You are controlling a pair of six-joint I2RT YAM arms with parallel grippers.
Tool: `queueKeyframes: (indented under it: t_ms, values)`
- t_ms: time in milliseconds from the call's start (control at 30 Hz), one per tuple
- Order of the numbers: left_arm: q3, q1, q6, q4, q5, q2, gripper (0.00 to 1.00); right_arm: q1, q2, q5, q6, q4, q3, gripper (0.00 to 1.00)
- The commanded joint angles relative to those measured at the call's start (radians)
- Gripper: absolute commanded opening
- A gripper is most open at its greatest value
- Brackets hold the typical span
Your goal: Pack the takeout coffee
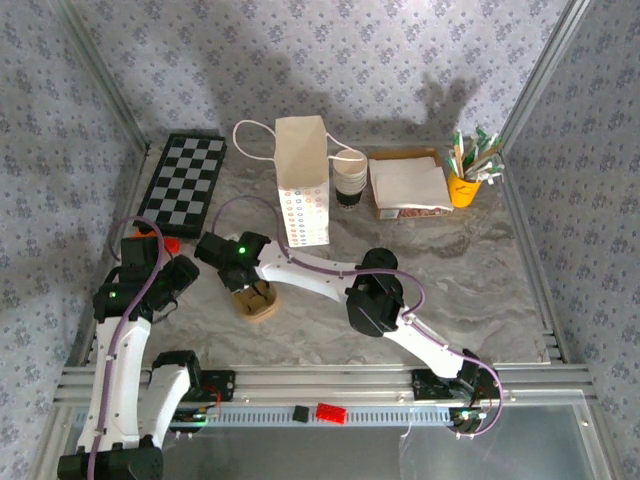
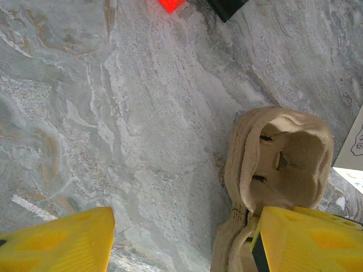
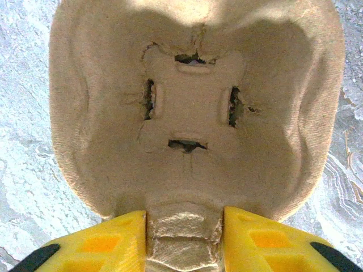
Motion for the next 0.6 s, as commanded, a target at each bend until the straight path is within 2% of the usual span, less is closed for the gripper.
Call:
queueKeyframes:
  t_ms: [0,333,567]
  values:
    - [0.033,0.007,0.023,0.000,0.021,-0.005,0.69,-0.006,-0.064,-0.010,0.027,-0.032,0.029,0.35]
    - [0.060,0.007,0.033,-0.032,0.035,-0.013,0.69,-0.014,-0.134,-0.070,0.002,-0.078,0.028,0.35]
    - [0.053,0.006,0.018,-0.056,0.045,-0.051,0.68,-0.017,-0.129,-0.145,-0.104,-0.131,-0.005,0.35]
